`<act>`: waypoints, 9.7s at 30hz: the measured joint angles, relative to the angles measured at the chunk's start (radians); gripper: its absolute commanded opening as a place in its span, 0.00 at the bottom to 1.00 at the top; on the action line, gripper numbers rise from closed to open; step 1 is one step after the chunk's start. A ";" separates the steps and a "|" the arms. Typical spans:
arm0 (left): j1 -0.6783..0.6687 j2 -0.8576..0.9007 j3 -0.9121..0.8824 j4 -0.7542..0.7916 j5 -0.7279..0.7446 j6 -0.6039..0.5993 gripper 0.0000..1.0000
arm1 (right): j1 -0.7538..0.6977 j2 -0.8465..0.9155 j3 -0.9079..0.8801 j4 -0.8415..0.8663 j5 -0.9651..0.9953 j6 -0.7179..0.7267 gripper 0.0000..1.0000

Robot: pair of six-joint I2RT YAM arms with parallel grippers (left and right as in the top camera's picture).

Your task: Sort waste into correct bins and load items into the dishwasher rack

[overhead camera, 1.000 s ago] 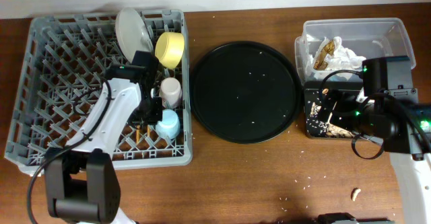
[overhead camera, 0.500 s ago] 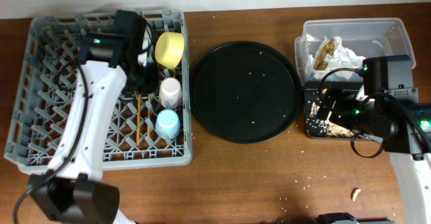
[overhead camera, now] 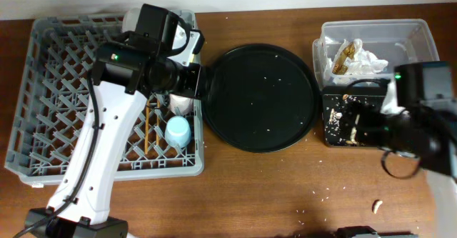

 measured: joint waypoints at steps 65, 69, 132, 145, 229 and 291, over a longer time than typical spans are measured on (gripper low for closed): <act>0.000 0.000 0.002 0.000 0.006 0.000 1.00 | 0.013 -1.191 -1.654 1.526 -0.105 -0.221 0.99; 0.000 0.000 0.002 0.000 0.006 0.000 1.00 | 0.013 -1.191 -1.654 1.526 -0.105 -0.228 0.98; 0.308 -1.669 -1.862 1.322 -0.160 0.308 1.00 | 0.014 -1.195 -1.654 1.526 -0.106 -0.232 0.98; 0.315 -1.670 -1.867 1.224 -0.163 0.294 1.00 | 0.014 -1.195 -1.654 1.526 -0.106 -0.232 0.98; 0.315 -1.670 -1.867 1.224 -0.163 0.291 1.00 | 0.014 -1.195 -1.654 1.526 -0.106 -0.232 0.99; 0.315 -1.670 -1.867 1.224 -0.163 0.291 1.00 | 0.014 -1.195 -1.654 1.526 -0.106 -0.232 0.98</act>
